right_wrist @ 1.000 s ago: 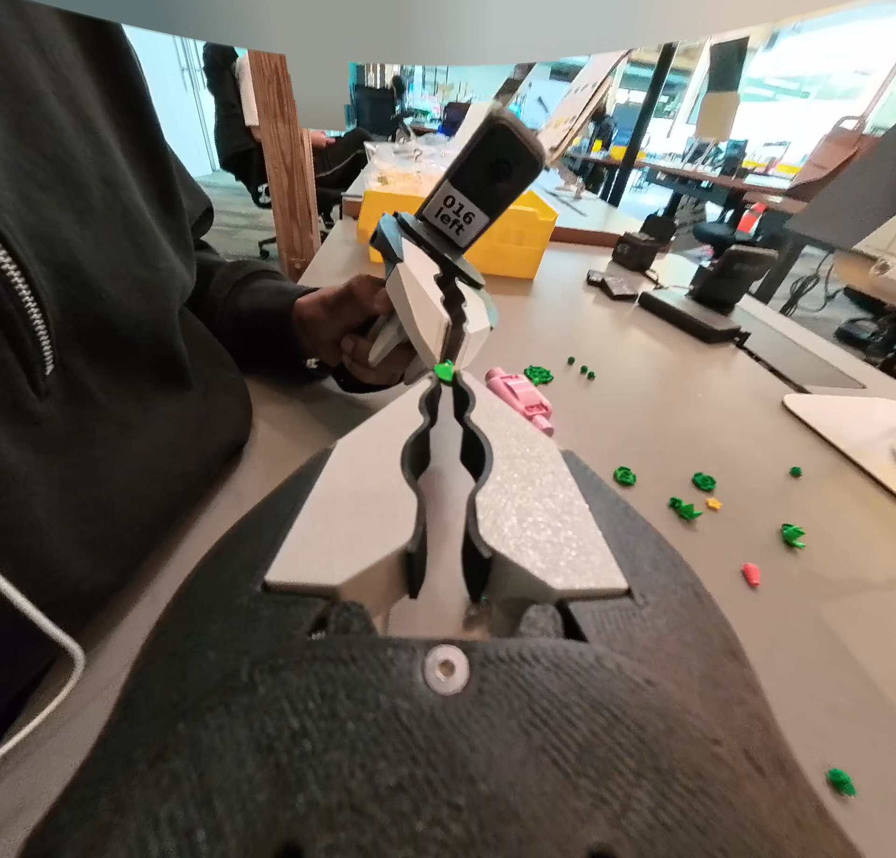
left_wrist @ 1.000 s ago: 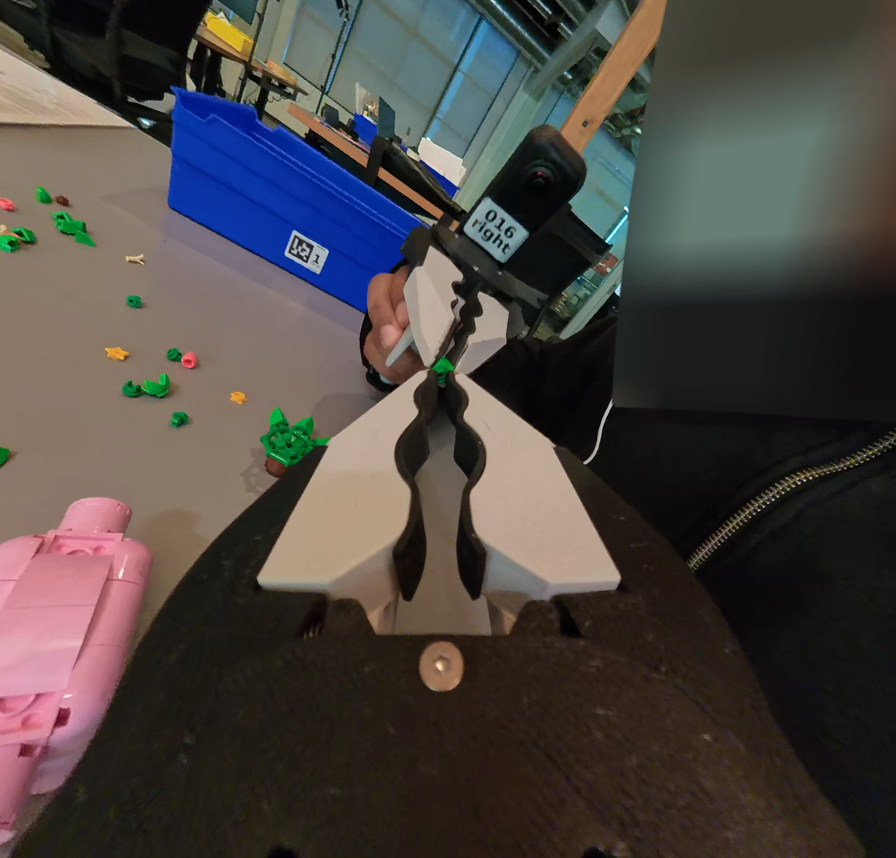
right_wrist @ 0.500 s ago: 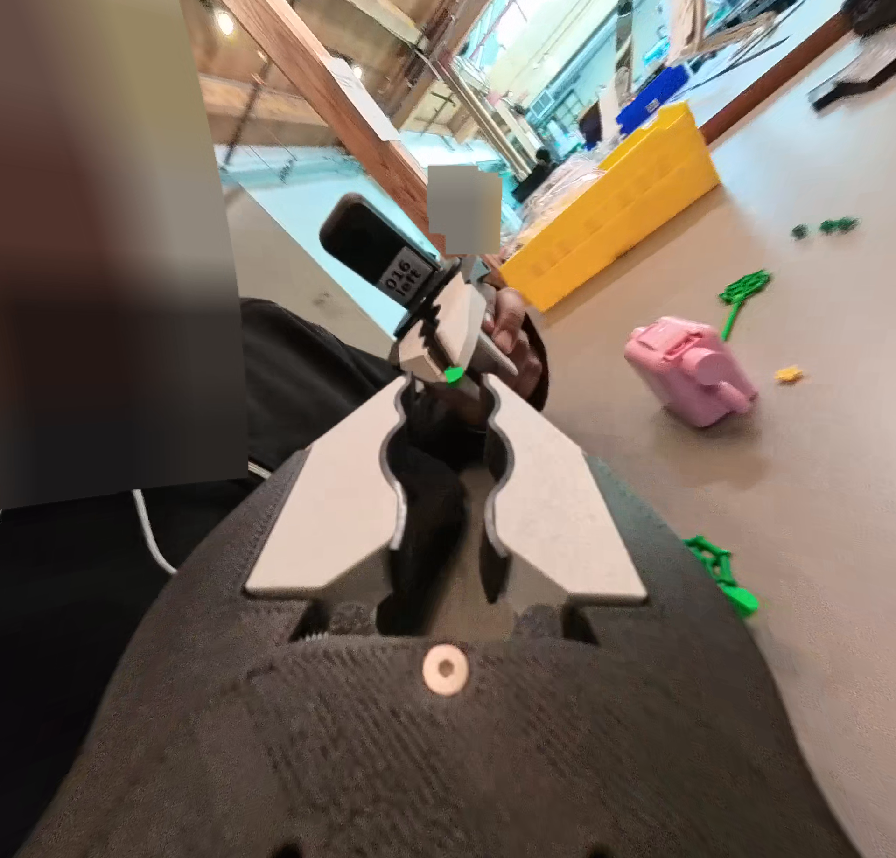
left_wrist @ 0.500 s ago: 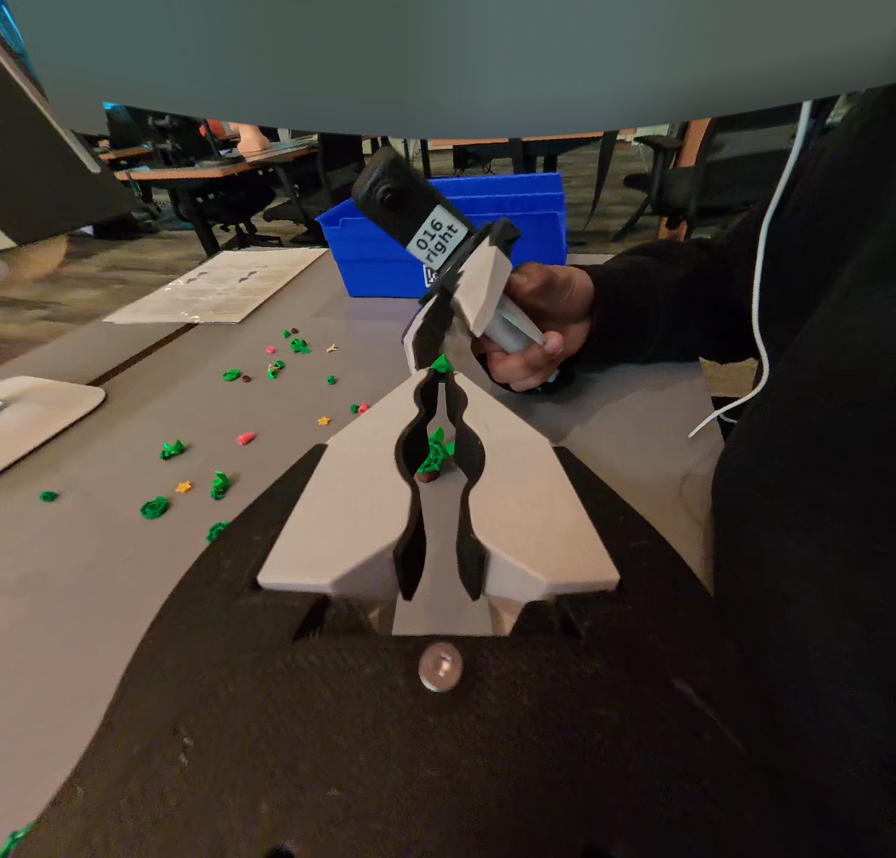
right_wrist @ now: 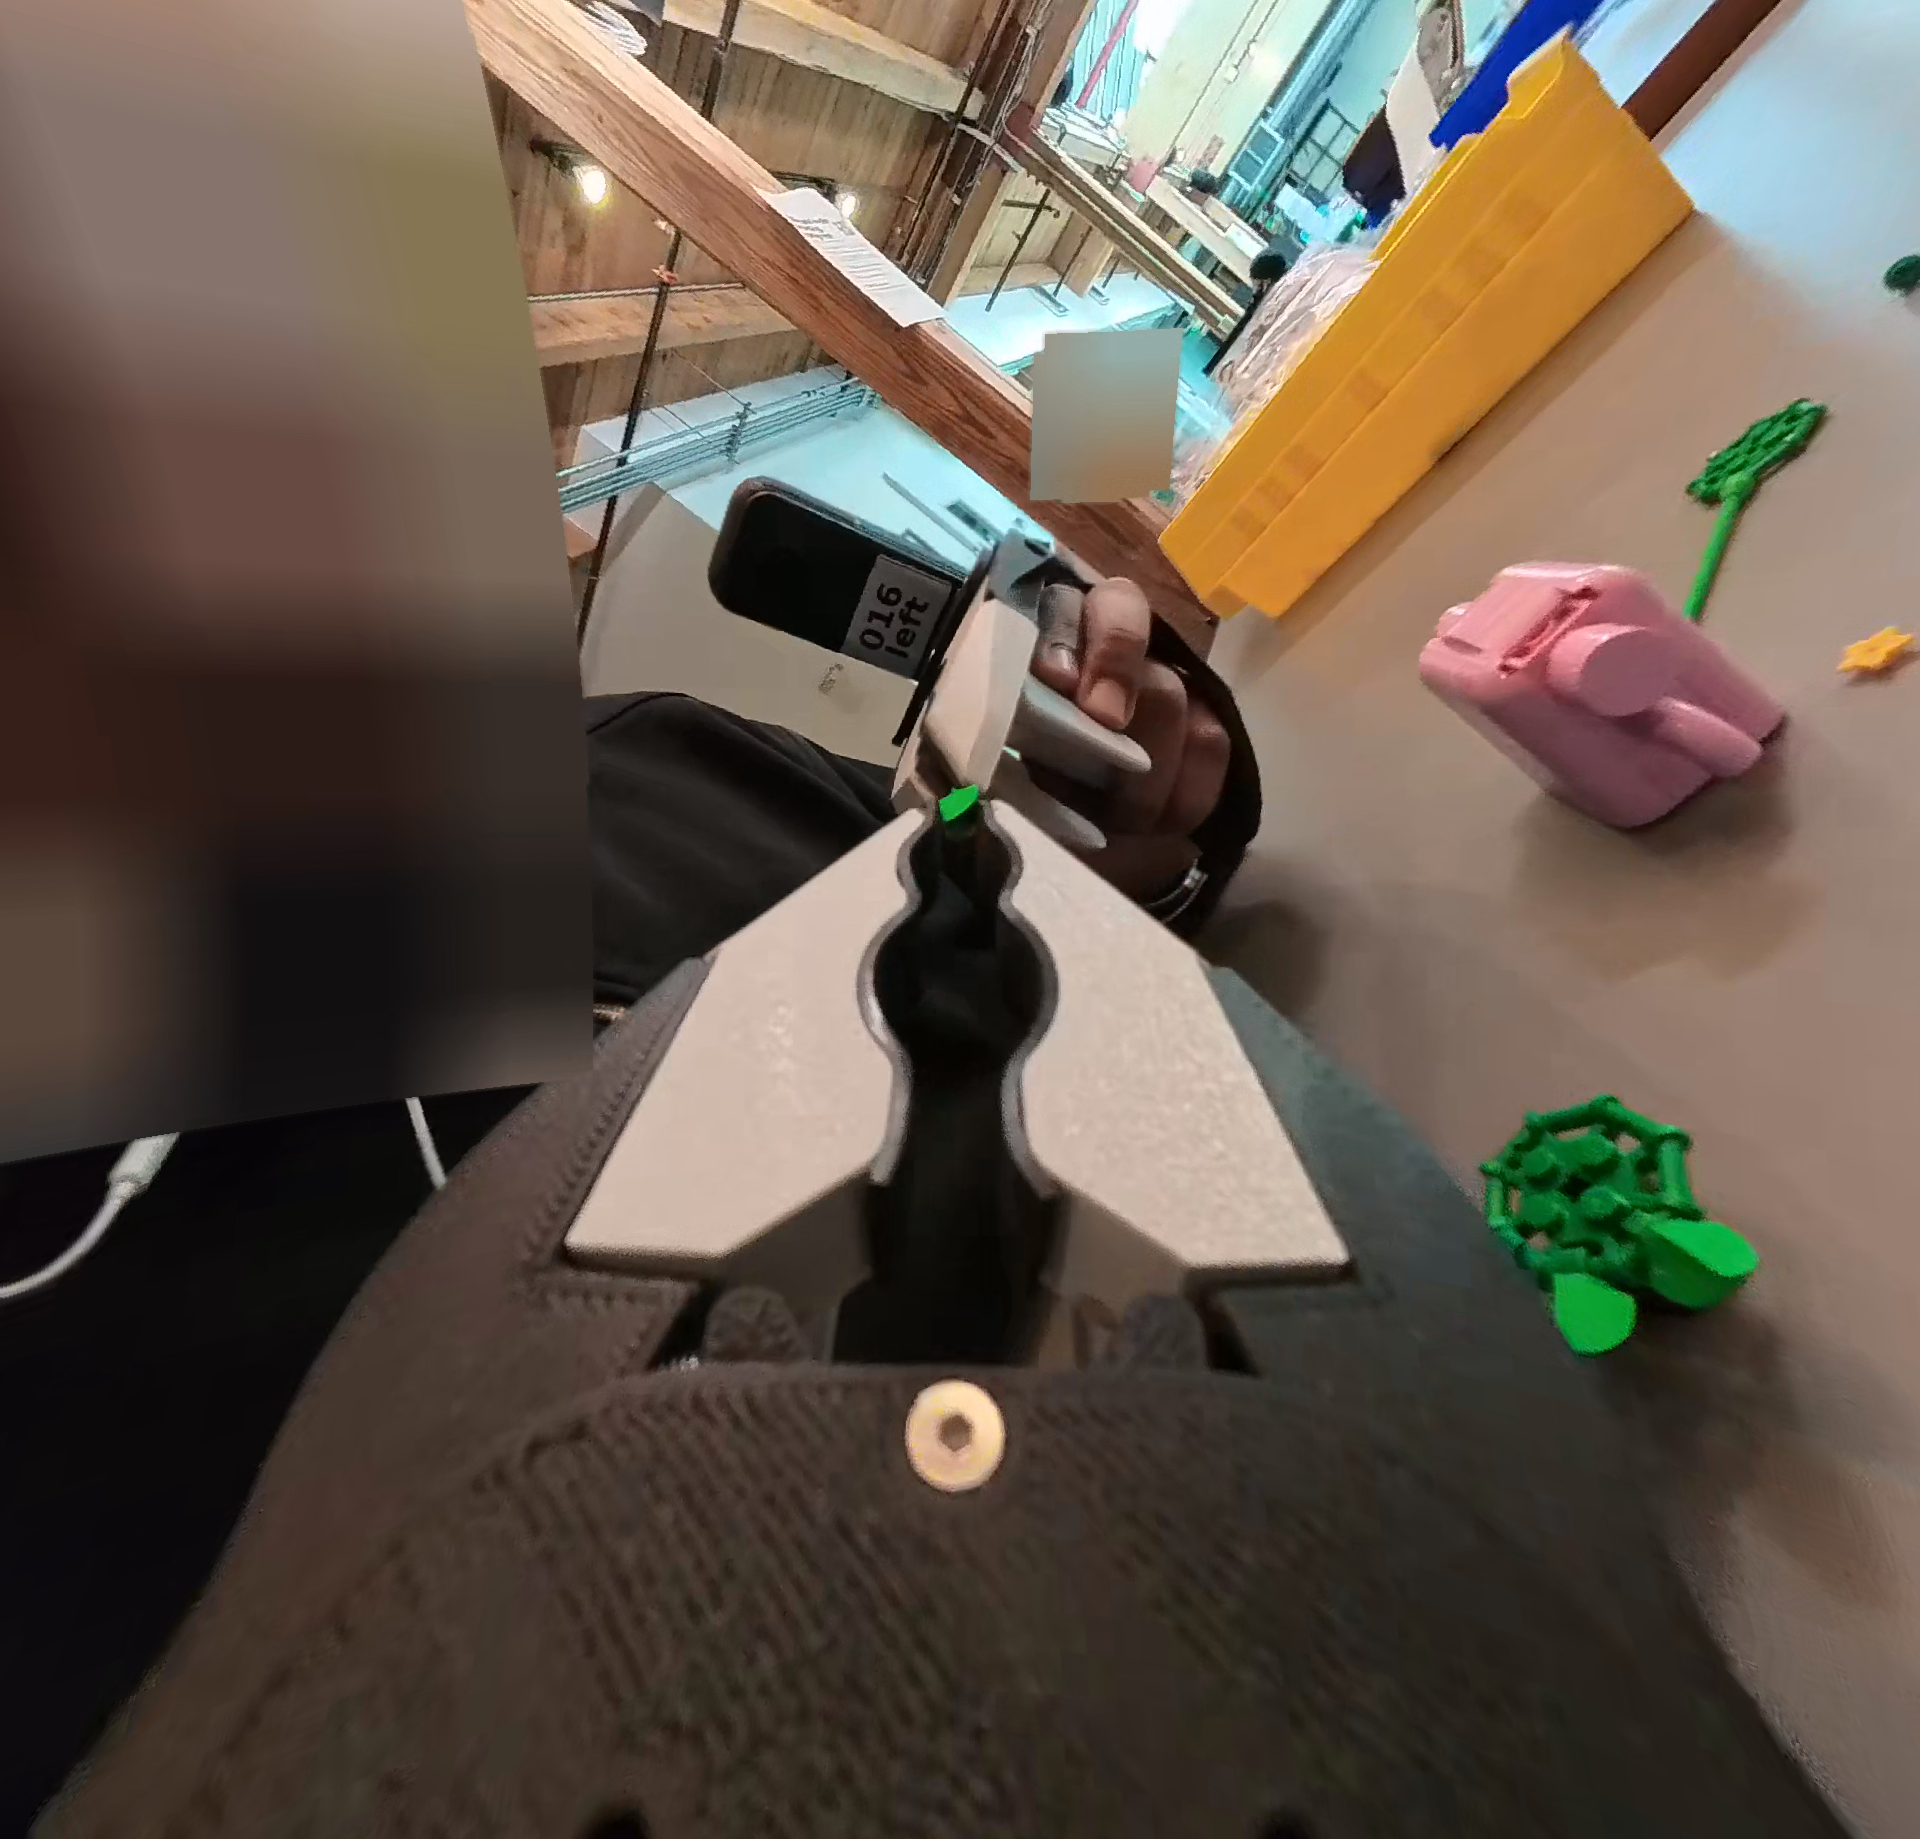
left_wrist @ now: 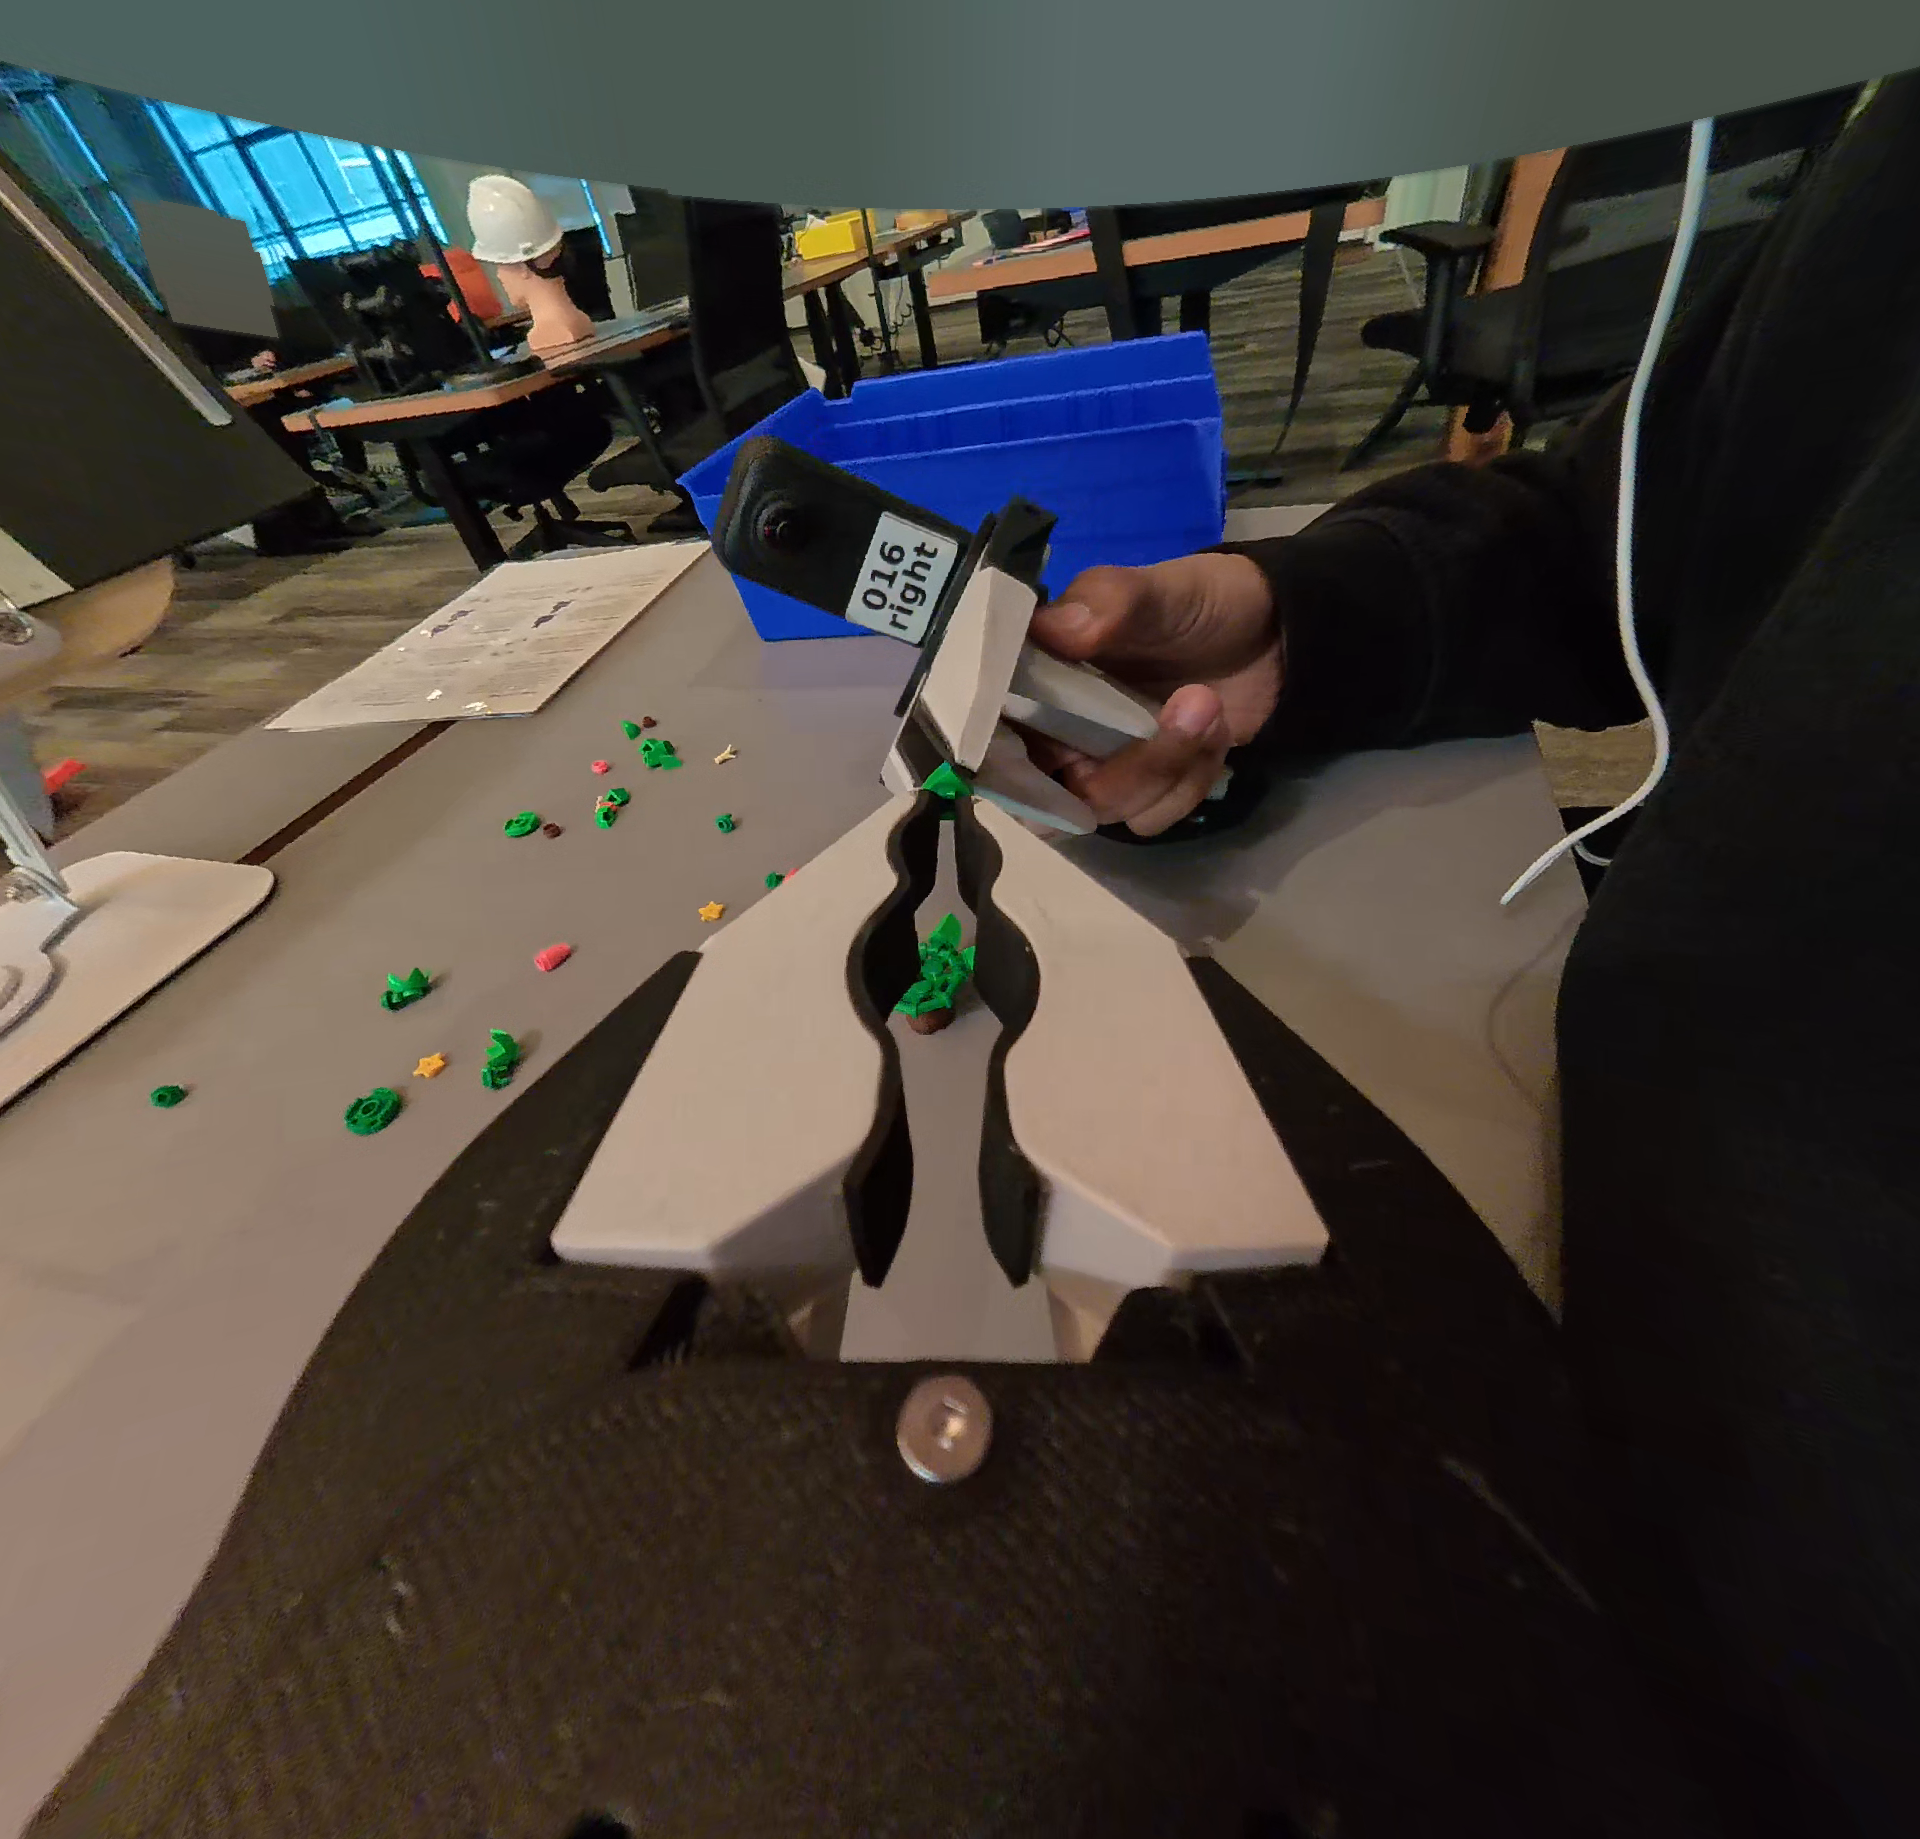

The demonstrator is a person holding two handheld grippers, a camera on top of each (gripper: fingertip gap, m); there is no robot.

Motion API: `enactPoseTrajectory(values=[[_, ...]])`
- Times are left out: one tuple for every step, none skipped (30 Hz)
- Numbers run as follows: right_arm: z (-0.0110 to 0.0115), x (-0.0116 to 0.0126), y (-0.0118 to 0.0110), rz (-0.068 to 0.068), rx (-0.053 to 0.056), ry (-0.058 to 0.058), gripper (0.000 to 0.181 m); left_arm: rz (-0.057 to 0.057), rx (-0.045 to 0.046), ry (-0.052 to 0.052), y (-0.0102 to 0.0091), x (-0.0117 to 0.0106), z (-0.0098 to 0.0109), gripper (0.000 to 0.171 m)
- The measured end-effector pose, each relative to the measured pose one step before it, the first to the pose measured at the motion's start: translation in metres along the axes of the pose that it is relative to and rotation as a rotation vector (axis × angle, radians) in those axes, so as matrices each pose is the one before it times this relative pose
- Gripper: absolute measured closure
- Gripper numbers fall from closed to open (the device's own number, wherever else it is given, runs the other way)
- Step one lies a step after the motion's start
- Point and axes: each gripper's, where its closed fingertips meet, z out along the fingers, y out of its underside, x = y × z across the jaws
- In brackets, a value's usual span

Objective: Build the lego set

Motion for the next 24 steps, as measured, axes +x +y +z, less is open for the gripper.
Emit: enactPoseTrajectory(values=[[0.00008, -0.00016, 0.00006, 0.0198, -0.0020, -0.0062, 0.177, -0.0007, 0.00076, 0.0018, 0.00004, 0.00018, -0.00010, 0.171], [0.00014, -0.00022, 0.00003, 0.0114, 0.0006, -0.0061, 0.177, -0.0025, 0.00226, 0.0029, -0.00031, 0.00015, -0.00013, 0.171], [0.00010, 0.00006, -0.00037, 0.0083, 0.0026, -0.0031, 0.177, -0.0012, 0.00160, 0.0012, -0.00026, -0.00001, -0.00010, 0.171], [0.00009, 0.00025, -0.00038, 0.0049, 0.0029, -0.0015, 0.177, 0.0003, -0.00076, -0.0021, 0.00020, -0.00029, -0.00004, 0.171], [0.00006, 0.00002, -0.00011, 0.0045, 0.0018, -0.0029, 0.177, 0.0019, -0.00010, -0.0021, -0.00002, -0.00021, -0.00003, 0.171], [0.00007, -0.00017, -0.00015, 0.0048, 0.0021, -0.0042, 0.177, 0.0024, 0.00082, -0.0012, -0.00017, 0.00013, -0.00008, 0.171], [0.00009, -0.00010, -0.00020, 0.0051, 0.0024, -0.0035, 0.176, 0.0022, 0.00015, -0.0008, -0.00010, 0.00013, 0.00006, 0.171], [0.00010, -0.00007, -0.00023, 0.0061, 0.0033, -0.0039, 0.176, 0.0032, -0.00189, 0.0011, 0.00021, 0.00055, 0.00022, 0.171], [-0.00004, -0.00023, -0.00021, 0.0063, 0.0031, -0.0055, 0.176, 0.0036, -0.00232, 0.0015, 0.00022, 0.00068, 0.00045, 0.171], [-0.00020, -0.00031, -0.00037, 0.0069, 0.0038, -0.0064, 0.175, 0.0051, -0.00413, 0.0051, 0.00045, 0.00148, 0.00070, 0.171], [-0.00035, -0.00005, 0.00017, 0.0069, -0.0009, -0.0038, 0.176, 0.0066, -0.00495, -0.0006, 0.00058, 0.00086, 0.00077, 0.171], [-0.00038, 0.00011, 0.00032, 0.0017, -0.0040, 0.0009, 0.177, 0.0065, -0.00150, -0.0042, -0.00022, 0.00033, 0.00032, 0.171], [-0.00035, 0.00008, -0.00012, -0.0028, -0.0024, 0.0038, 0.177, 0.0027, -0.00304, -0.0033, 0.00003, -0.00004, 0.00022, 0.171], [-0.00009, -0.00010, 0.00005, -0.0069, -0.0028, 0.0046, 0.177, -0.0001, -0.00031, -0.0002, 0.00010, 0.00002, 0.00021, 0.171], [-0.00005, -0.00021, -0.00007, -0.0060, -0.0009, 0.0024, 0.177, -0.0004, 0.00114, 0.0015, -0.00023, 0.00016, -0.00006, 0.171], [-0.00022, -0.00030, -0.00046, -0.0033, 0.0029, -0.0004, 0.177, 0.0003, 0.00136, -0.0017, -0.00024, -0.00025, -0.00023, 0.171], [-0.00041, -0.00022, -0.00056, 0.0027, 0.0037, -0.0031, 0.176, 0.0019, 0.00324, -0.0062, -0.00054, -0.00088, -0.00071, 0.171], [-0.00056, 0.00047, -0.00051, 0.0045, 0.0033, -0.0004, 0.174, 0.0004, 0.00545, -0.0046, -0.00072, -0.00093, -0.00091, 0.171], [-0.00043, 0.00102, -0.00032, 0.0018, 0.0023, 0.0027, 0.171, -0.0051, 0.00487, 0.0008, -0.00078, -0.00039, -0.00065, 0.171], [-0.00001, 0.00055, 0.00043, 0.0012, -0.0023, -0.0006, 0.168, -0.0073, 0.00230, 0.0038, -0.00006, -0.00005, -0.00025, 0.171], [0.00031, -0.00016, 0.00048, 0.0027, -0.0029, -0.0042, 0.168, -0.0044, -0.00199, 0.0028, 0.00048, -0.00002, 0.00013, 0.171], [0.00052, -0.00057, 0.00052, 0.0011, -0.0023, -0.0045, 0.169, 0.0013, -0.00155, -0.0010, 0.00034, 0.00000, 0.00021, 0.171], [0.00064, -0.00003, 0.00122, -0.0029, -0.0066, 0.0011, 0.172, 0.0032, -0.00054, -0.0013, -0.00005, 0.00017, 0.00008, 0.171], [0.00057, -0.00037, 0.00095, -0.0048, -0.0063, 0.0005, 0.174, 0.0027, -0.00048, -0.0022, -0.00006, 0.00005, 0.00017, 0.171]])
